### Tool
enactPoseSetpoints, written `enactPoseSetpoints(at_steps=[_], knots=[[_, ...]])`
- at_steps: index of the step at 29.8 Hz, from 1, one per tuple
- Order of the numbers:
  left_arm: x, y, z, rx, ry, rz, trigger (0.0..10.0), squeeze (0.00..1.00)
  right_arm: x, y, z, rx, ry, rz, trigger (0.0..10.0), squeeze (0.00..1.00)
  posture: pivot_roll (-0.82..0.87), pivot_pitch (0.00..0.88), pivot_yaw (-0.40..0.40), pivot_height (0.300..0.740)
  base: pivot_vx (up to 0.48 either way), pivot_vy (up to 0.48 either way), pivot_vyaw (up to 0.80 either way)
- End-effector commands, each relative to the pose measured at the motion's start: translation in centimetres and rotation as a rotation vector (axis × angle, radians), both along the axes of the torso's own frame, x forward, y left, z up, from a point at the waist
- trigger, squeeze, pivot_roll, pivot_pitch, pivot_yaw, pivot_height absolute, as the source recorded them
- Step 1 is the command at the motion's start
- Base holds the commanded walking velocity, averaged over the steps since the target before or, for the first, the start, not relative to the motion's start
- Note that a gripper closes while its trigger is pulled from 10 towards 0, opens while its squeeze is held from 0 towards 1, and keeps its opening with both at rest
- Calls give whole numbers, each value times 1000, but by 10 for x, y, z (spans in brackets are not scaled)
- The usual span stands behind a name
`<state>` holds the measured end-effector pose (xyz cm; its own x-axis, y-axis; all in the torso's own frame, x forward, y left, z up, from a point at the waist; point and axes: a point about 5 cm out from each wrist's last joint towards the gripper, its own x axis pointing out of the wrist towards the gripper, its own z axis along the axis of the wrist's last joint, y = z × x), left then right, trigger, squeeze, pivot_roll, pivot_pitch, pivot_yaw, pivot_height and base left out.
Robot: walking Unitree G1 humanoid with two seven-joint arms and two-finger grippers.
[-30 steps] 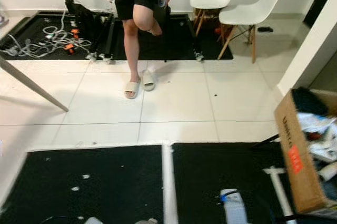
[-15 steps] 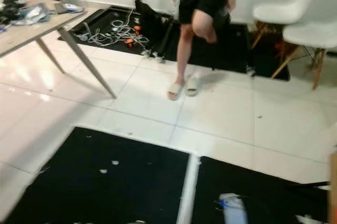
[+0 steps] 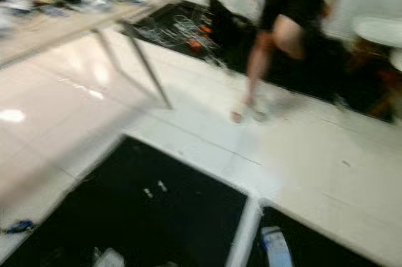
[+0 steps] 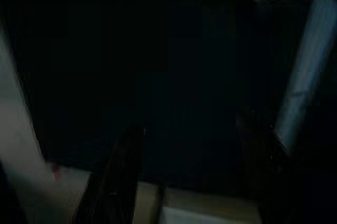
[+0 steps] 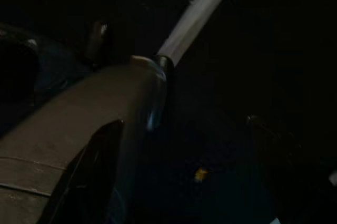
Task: Picking trash to rubbish bin
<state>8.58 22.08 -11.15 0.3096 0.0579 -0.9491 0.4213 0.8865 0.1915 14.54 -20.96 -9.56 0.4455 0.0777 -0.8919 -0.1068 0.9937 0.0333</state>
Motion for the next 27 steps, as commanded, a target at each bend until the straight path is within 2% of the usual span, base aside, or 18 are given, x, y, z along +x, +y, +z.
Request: enactPoseSetpoints(at_steps=[1, 27], knots=[[2, 0, 0, 1, -1, -10, 10000, 0, -9, 3, -4, 7, 37, 2, 10000, 0, 72, 86, -11, 740, 0, 0, 750], [1, 0, 0, -25, 18, 0, 10000, 0, -6, 5, -3, 8, 29, 23, 10000, 0, 69, 78, -6, 740, 0, 0, 750]])
